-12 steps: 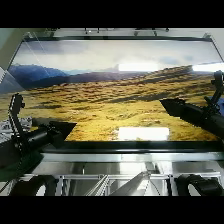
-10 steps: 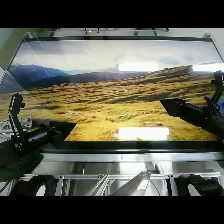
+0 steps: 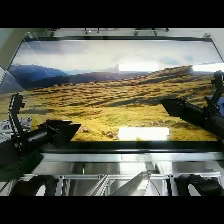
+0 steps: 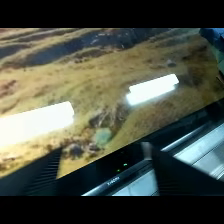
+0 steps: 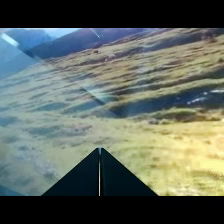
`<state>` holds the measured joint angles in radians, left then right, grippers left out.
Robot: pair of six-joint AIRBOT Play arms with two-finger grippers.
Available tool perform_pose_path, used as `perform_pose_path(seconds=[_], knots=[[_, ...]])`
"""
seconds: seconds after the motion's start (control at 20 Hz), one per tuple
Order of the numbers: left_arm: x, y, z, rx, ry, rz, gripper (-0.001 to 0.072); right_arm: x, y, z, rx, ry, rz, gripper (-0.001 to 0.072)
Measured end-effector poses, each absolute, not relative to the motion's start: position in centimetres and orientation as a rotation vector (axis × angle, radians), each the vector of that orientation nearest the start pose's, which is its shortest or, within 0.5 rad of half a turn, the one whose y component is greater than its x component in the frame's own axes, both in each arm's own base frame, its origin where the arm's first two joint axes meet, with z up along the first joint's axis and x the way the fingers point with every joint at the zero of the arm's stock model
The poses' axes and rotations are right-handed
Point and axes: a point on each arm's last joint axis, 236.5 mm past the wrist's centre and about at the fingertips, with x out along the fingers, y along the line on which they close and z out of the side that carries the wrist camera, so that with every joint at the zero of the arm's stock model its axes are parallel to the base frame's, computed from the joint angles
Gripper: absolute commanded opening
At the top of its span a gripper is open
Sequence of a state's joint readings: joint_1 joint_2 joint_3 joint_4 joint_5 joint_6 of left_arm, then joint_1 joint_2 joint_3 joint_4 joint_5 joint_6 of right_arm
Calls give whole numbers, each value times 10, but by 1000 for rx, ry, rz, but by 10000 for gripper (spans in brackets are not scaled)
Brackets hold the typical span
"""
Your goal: Fold the shirts.
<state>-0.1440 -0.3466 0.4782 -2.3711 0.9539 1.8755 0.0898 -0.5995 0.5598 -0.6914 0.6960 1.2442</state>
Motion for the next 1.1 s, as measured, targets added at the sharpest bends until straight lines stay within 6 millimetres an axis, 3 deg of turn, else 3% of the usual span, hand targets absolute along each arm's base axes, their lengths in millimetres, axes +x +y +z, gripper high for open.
perform_pose_path(seconds=[0.1,0.2,0.3,0.5,0.65,0.85,1.1], knots=[[227,-160,106,-372,748,-610,718,307,145,110,512,644,475,15],[243,-132,110,-328,787,-508,718,307,145,110,512,644,475,15],[257,-83,109,-266,864,-346,719,308,144,111,514,635,469,15],[264,49,95,-274,1037,78,719,312,141,114,520,616,457,15],[257,111,65,-355,1159,260,719,313,141,115,527,612,456,15],[237,162,10,-383,1373,385,719,313,141,116,529,610,455,15],[222,184,-51,-400,1586,408,719,313,141,116,531,608,455,15]])
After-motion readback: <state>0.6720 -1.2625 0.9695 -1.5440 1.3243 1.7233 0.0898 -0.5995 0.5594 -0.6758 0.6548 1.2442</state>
